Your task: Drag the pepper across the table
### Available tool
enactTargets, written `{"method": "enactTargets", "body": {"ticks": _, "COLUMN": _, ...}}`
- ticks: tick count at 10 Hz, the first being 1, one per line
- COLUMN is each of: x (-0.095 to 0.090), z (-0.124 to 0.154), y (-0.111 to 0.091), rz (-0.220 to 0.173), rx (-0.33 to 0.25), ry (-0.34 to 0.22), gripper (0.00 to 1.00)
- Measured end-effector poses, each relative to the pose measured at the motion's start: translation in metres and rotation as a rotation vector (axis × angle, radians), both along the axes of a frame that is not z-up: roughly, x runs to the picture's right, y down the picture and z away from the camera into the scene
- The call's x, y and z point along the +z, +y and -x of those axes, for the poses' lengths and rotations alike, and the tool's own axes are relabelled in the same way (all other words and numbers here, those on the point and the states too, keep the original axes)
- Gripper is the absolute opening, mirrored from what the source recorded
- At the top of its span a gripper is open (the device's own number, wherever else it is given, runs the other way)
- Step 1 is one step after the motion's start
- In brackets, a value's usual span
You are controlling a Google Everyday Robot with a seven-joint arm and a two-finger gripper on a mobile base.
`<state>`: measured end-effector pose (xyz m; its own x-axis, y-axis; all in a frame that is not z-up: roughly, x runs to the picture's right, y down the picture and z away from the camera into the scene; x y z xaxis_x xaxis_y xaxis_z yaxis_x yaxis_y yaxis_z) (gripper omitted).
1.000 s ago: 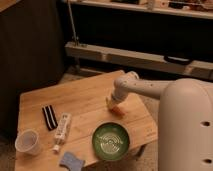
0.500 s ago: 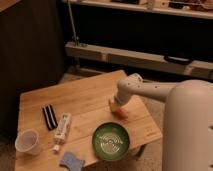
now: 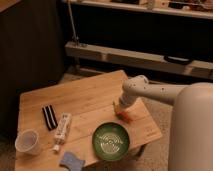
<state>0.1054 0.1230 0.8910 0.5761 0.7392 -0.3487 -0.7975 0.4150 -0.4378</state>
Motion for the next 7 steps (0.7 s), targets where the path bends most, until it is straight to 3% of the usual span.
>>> {"method": "enactTargets", "body": {"ticks": 5, "x": -0.014, "z": -0.01, "y": 0.017, "rz": 0.033, "rx": -0.015, "ry": -0.011, "gripper": 0.04}}
{"method": "enactTargets", "body": {"ticks": 7, "x": -0.022, "z": -0.017, "y": 0.02, "rz": 0.029, "rx": -0.021, "ry": -0.017, "gripper": 0.04}}
